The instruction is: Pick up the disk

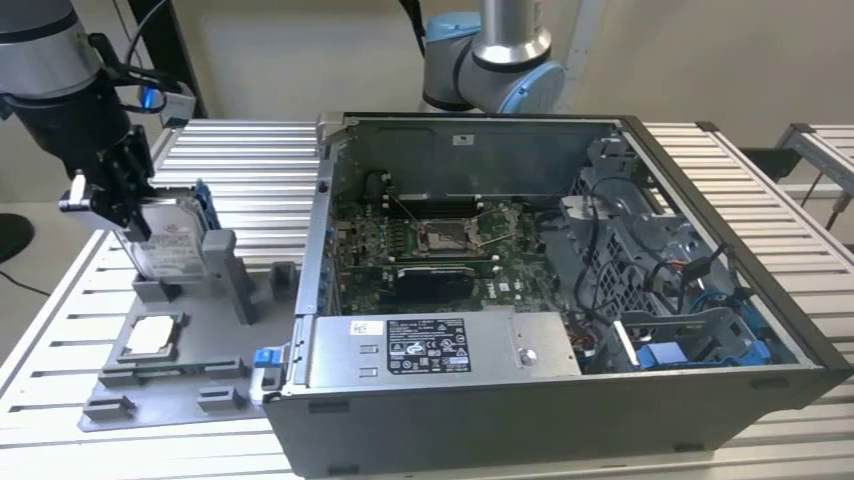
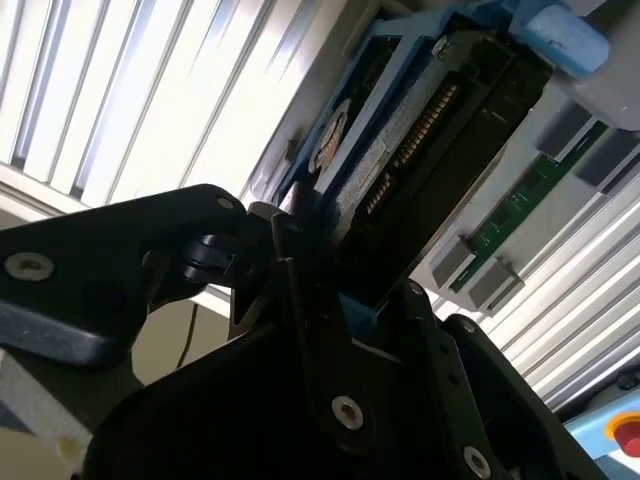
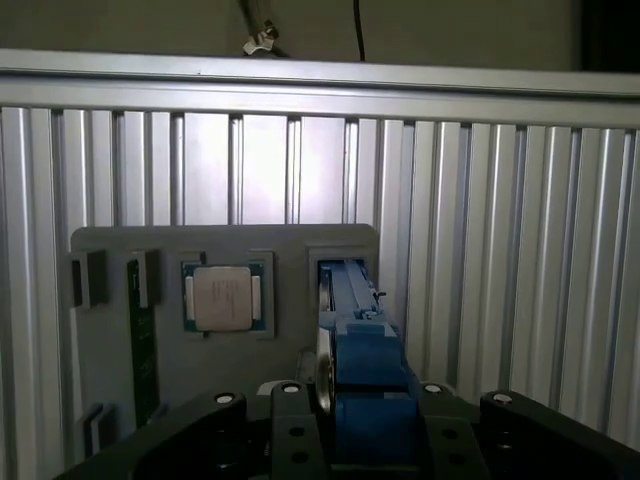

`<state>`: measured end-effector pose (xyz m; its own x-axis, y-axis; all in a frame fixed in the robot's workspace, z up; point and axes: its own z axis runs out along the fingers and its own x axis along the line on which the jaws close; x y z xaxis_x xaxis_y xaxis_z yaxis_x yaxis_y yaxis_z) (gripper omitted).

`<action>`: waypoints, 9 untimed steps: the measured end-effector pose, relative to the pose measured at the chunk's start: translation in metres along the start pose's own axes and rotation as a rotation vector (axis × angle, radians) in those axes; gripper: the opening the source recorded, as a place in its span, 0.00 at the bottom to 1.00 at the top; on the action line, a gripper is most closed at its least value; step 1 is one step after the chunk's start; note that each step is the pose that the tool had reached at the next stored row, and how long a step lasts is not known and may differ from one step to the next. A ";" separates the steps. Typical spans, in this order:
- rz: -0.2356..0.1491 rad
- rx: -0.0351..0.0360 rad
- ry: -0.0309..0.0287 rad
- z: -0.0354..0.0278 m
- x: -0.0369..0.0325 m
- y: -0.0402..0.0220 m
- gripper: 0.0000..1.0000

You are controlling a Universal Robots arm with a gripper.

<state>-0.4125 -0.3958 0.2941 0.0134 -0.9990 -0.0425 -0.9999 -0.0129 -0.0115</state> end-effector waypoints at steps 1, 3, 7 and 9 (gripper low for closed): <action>0.000 0.0016 0.0001 -0.0015 0.0000 0.0004 0.00; 0.000 0.0040 0.0000 -0.0051 -0.0002 0.0009 0.00; 0.000 0.0069 0.0000 -0.0150 -0.0006 0.0019 0.00; 0.000 0.0075 -0.0003 -0.0211 -0.0007 0.0025 0.00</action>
<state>-0.4152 -0.3961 0.3152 0.0138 -0.9990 -0.0428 -0.9997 -0.0130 -0.0190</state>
